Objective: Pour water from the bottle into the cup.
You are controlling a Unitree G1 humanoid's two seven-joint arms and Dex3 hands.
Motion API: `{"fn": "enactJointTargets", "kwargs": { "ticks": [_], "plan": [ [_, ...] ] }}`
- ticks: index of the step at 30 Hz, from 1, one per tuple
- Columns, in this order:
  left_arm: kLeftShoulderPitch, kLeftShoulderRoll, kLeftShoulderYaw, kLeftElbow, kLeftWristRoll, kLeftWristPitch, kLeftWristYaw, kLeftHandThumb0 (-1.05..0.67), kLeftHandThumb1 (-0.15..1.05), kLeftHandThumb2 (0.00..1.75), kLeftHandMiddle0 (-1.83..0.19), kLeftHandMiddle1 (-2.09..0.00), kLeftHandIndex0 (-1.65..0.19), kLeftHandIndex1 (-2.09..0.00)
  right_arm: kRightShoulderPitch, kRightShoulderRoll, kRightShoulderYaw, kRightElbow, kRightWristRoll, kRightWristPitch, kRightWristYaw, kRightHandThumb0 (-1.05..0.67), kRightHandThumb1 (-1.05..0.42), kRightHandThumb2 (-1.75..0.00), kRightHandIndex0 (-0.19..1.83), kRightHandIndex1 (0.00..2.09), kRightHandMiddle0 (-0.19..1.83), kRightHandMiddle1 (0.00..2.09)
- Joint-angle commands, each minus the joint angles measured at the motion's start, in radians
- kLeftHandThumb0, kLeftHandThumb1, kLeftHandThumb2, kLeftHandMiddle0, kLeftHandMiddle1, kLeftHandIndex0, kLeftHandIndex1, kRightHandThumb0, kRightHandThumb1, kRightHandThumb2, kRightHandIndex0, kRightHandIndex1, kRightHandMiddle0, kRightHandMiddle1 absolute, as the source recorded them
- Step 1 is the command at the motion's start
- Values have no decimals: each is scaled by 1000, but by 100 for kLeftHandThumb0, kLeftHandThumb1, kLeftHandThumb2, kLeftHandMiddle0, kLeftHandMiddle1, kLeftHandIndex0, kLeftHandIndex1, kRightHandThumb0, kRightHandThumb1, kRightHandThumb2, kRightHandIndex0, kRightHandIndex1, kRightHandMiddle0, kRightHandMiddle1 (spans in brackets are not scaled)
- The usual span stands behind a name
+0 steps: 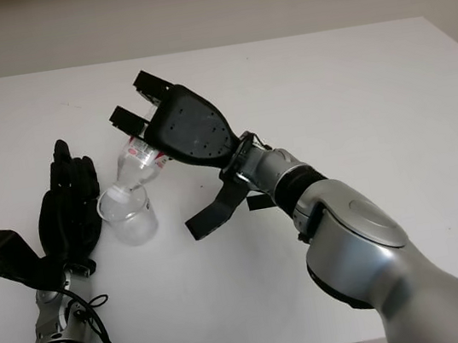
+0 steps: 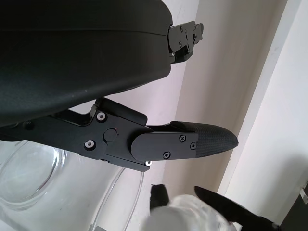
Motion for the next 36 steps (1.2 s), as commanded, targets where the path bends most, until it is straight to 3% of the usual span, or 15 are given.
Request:
{"fn": "enactJointTargets", "kwargs": {
  "ticks": [1,4,10,15,22,28,32,36],
  "plan": [
    [42,-20,2,40,-4,11,-5,-74,105,38,16,-5,18,-4,1,11,-44,1,50,-26,21,-52,-105,-20,117,209,75,209],
    [43,-17,3,39,-7,14,-12,-73,105,38,17,-5,19,-4,12,14,-77,5,95,-49,53,-49,-105,-24,122,209,83,209],
    [46,-15,1,25,0,18,-6,-73,105,40,16,-5,18,-4,32,11,-113,13,135,-54,75,-44,-105,-12,116,209,83,209],
    [46,-11,5,24,-7,26,-14,-72,105,39,17,-5,19,-3,59,9,-168,19,202,-67,156,-43,-105,-19,123,209,94,209],
    [45,-4,1,14,-3,40,-19,-72,105,40,18,-5,19,-3,136,14,-346,-31,436,-168,453,-43,-105,-27,125,209,88,209],
    [45,-4,3,3,-4,56,-17,-72,105,40,18,-5,19,-3,229,34,-557,-127,745,-203,832,-41,-105,-36,128,209,89,209],
    [41,-4,2,4,-2,57,-18,-72,105,40,18,-5,19,-2,315,47,-693,-252,963,-129,1082,-38,-105,-38,133,209,96,209],
    [38,-3,0,9,4,54,-15,-73,105,39,17,-6,19,-3,414,40,-783,-451,1115,72,1247,-42,-105,-42,133,209,99,209]
  ]
}}
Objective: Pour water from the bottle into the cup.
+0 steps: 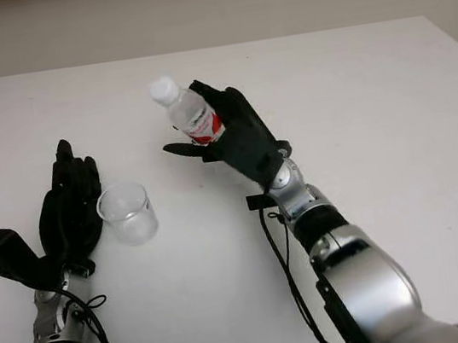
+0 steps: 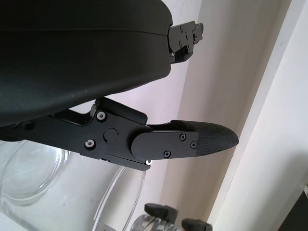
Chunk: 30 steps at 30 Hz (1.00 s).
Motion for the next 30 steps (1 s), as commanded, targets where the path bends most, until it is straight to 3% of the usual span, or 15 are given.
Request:
{"fn": "enactJointTargets", "kwargs": {
  "ticks": [1,9,15,24,30],
  "plan": [
    [31,-9,-3,36,5,9,0,-73,105,39,17,-6,19,-3,53,-11,-46,-132,59,93,48,-43,-105,-42,133,209,98,209],
    [31,-16,-6,37,4,9,1,-74,105,40,17,-6,19,-2,225,-42,-130,-503,149,383,104,-42,-105,-41,134,209,99,209],
    [33,-13,-3,41,0,8,-5,-74,105,40,17,-5,19,-2,292,-69,-179,-654,196,538,117,-42,-105,-41,136,209,98,209],
    [42,-18,-6,30,1,10,-3,-74,105,41,17,-6,19,-2,331,-76,-197,-740,177,650,71,-40,-105,-40,127,209,90,209],
    [51,-19,-3,19,-4,12,-6,-73,105,41,17,-5,19,-2,343,-49,-167,-701,126,663,18,-41,-105,-39,121,209,85,209]
  ]
}}
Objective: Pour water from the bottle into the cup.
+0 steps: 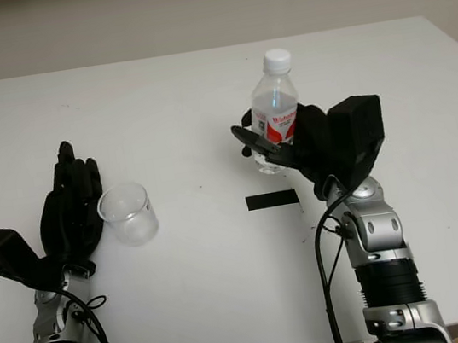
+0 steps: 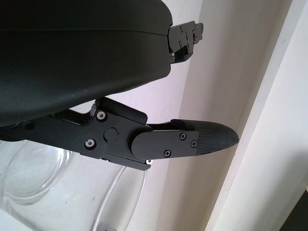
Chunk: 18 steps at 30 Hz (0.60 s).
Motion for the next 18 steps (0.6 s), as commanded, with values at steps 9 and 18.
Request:
{"fn": "enactJointTargets", "kwargs": {
  "ticks": [9,18],
  "plan": [
    [58,-11,5,-1,-14,31,-11,-72,105,41,18,-5,19,-1,16,63,13,115,-31,-76,-26,-44,-105,-41,124,209,84,209],
    [61,-4,8,-5,-14,29,-12,-70,105,41,18,-5,19,-1,62,86,33,120,-48,-101,-23,-46,-105,-42,128,209,87,209]
  ]
}}
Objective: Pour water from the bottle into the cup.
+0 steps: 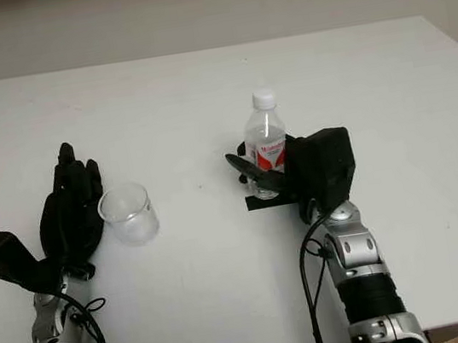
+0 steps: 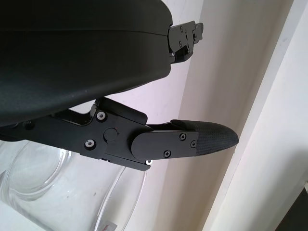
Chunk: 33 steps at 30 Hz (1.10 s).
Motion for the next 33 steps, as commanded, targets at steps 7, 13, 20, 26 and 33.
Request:
{"fn": "enactJointTargets", "kwargs": {
  "ticks": [7,13,20,26,33],
  "plan": [
    [41,3,5,23,0,18,-5,-71,105,39,17,-6,19,-2,68,18,7,-38,3,-39,19,-48,-105,-42,125,209,86,209],
    [40,9,4,22,-1,26,-9,-71,105,40,17,-5,19,-3,100,-9,34,-6,-24,-157,89,-50,-105,-37,90,206,71,209],
    [41,15,10,17,-5,29,-20,-71,105,39,17,-6,19,-3,106,-50,60,92,-54,-326,190,-66,-104,-7,22,66,23,80],
    [43,22,8,6,-4,44,-23,-71,105,39,18,-5,19,-3,116,-62,65,118,-77,-373,195,-73,-99,-4,2,3,5,21],
    [39,27,7,14,3,41,-20,-72,105,40,17,-5,19,-3,119,-57,61,139,-78,-400,188,-76,-99,-5,-8,1,-2,13]
  ]
}}
